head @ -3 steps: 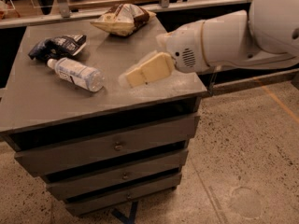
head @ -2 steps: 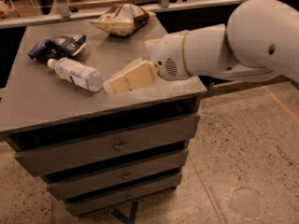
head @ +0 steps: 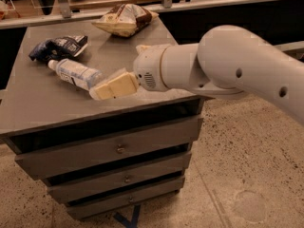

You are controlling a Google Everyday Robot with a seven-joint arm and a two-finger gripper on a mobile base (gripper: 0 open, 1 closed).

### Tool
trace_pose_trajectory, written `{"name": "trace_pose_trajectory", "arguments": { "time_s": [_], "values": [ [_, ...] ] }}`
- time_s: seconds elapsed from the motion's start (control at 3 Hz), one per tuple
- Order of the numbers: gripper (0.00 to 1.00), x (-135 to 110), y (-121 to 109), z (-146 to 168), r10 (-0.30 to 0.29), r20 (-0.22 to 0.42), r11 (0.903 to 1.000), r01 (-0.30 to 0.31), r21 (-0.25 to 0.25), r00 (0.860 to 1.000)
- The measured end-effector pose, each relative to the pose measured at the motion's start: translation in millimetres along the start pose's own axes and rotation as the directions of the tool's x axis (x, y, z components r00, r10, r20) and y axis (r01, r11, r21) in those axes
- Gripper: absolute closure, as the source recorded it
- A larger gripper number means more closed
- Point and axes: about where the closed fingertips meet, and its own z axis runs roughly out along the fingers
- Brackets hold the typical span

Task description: Pick blue plastic bottle

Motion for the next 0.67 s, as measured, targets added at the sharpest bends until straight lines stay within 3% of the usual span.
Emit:
{"name": "trace_pose_trajectory", "arguments": {
  "time_s": [0.67],
  "values": [
    [0.00,13,2,48,0.000,0.053,0.9996,-0.002,0.030,0.999]
  ]
}}
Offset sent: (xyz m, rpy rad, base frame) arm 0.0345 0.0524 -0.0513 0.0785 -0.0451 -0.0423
